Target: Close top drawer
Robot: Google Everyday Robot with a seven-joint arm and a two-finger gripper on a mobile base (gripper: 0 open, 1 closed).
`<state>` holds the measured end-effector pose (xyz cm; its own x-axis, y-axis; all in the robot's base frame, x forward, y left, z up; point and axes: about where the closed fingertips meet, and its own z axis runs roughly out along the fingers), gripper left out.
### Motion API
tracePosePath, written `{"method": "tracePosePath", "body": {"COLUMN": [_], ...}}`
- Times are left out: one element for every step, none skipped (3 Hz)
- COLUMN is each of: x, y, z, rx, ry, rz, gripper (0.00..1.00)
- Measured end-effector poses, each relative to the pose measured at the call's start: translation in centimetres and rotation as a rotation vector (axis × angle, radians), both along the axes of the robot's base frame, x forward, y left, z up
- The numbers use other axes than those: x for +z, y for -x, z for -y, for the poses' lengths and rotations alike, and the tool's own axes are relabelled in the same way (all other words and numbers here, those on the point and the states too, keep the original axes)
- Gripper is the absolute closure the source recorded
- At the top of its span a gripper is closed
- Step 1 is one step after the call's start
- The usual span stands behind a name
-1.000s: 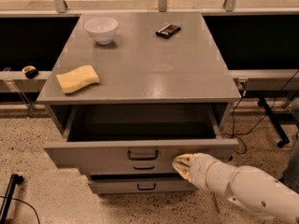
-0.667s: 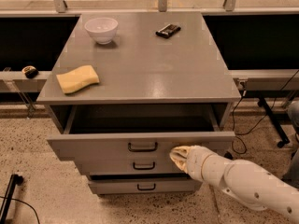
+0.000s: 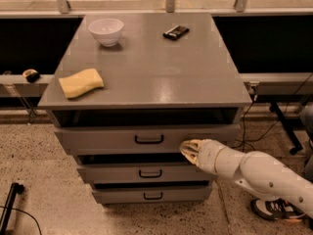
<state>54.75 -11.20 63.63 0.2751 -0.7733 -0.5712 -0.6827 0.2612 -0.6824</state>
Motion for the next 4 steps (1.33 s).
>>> {"method": "tracePosePath", "body": {"x": [0.4, 0.4, 3.6, 5.6], "y": [-1.1, -1.0, 4.6, 8.3], "z": [0.5, 0.6, -0.5, -1.8], "rx": [0.060, 0.077, 0.156, 0.209], "ry": [-0.066, -0.083, -0.056, -0.013], "rz": [-0.011, -0.014, 0.017, 0.037], "gripper": [1.00, 1.00, 1.00, 1.00]}}
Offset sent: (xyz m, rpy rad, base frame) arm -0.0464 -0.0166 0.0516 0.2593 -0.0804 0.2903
